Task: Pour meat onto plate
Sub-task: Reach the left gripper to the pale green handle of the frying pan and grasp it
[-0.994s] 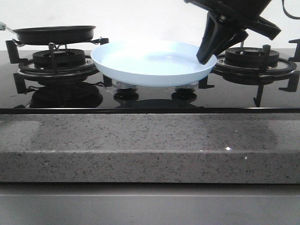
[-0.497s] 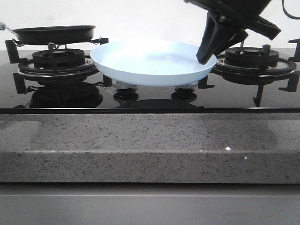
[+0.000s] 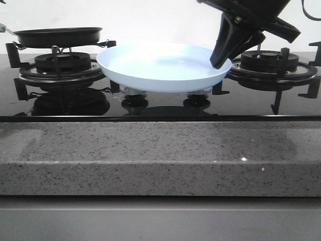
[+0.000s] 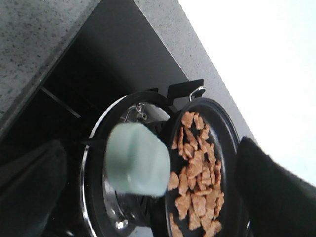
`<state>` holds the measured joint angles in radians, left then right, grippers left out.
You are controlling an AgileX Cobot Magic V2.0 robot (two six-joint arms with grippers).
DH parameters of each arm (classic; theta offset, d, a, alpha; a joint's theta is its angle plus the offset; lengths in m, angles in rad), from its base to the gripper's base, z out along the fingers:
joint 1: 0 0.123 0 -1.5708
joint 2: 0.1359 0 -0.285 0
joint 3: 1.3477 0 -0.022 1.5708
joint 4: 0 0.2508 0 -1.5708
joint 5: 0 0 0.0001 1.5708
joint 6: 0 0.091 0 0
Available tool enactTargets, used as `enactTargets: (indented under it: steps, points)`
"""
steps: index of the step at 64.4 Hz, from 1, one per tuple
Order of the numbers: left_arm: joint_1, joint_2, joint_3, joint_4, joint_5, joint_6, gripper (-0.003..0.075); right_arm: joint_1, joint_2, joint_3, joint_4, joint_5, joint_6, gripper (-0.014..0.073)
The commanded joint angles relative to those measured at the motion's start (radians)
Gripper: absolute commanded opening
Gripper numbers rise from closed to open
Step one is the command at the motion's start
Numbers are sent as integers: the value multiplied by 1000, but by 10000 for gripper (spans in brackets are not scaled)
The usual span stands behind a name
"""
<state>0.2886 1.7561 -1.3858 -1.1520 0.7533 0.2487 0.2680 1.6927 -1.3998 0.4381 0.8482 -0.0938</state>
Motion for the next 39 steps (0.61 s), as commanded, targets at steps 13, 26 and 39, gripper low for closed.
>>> enactTargets:
  steps: [13,26,39]
  points:
    - [0,-19,-34,-104,-26,12,368,3,-38,-25,14,-20,-12,-59]
    - [0,-19,-34,-106,-31,12,130,3,-38,-25,14,-20,-12,-59]
    - [0,-19,-34,-106,-35,12,-20,3,-38,-25,14,-20,-12,-59]
